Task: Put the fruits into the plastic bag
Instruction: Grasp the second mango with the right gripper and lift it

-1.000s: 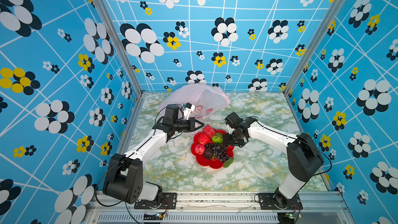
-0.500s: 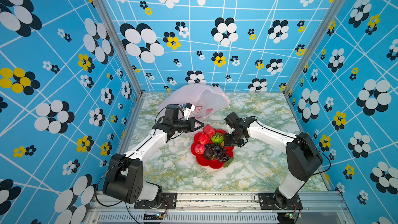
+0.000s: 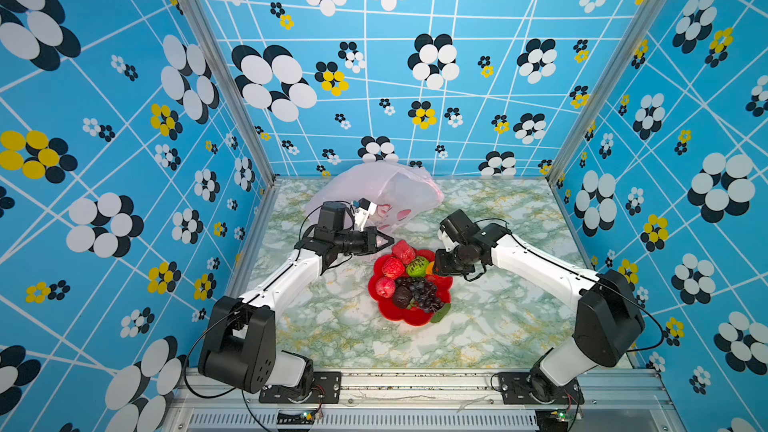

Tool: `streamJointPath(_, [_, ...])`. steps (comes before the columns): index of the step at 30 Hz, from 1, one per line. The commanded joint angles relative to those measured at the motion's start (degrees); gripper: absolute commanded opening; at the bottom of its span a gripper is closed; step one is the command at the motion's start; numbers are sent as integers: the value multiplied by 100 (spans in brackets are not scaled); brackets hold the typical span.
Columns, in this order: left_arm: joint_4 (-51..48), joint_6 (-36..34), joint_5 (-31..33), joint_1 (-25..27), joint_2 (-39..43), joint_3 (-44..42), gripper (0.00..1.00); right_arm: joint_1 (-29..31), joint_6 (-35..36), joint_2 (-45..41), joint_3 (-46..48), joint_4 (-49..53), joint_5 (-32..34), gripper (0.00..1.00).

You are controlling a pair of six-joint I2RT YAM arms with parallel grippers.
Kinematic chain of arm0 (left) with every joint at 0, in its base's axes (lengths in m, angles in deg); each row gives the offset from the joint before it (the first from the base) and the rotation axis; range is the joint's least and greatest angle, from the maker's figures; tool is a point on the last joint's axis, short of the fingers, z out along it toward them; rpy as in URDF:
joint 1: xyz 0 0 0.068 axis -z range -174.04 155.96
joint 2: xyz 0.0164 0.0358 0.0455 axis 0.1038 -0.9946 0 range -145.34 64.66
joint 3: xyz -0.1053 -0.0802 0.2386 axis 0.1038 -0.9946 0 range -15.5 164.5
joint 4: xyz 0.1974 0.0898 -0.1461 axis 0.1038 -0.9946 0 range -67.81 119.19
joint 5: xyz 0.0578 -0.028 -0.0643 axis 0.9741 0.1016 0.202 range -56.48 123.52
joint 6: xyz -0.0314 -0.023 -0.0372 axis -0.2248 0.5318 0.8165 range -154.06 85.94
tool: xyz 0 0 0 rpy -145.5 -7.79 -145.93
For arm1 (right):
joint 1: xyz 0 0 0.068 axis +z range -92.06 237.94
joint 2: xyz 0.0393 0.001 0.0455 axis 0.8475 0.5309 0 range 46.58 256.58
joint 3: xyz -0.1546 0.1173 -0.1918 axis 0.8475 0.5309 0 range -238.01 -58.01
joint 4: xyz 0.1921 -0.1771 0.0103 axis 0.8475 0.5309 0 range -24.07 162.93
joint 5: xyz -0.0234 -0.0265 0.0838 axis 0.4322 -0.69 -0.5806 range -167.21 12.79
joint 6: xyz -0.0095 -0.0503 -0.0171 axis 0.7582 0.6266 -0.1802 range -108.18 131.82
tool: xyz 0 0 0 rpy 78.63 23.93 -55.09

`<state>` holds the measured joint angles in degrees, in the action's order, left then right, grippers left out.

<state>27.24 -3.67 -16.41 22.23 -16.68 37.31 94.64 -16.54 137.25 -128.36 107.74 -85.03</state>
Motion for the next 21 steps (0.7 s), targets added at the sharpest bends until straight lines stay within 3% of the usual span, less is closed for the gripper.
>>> streamJointPath(1, [-59,-112,1,59,-13,2,0,21,-132,-284,-112,83,-4,37])
streamJointPath(21, [-78,-121,18,60,-5,12,0,21,-363,-1029,-507,-74,-177,37])
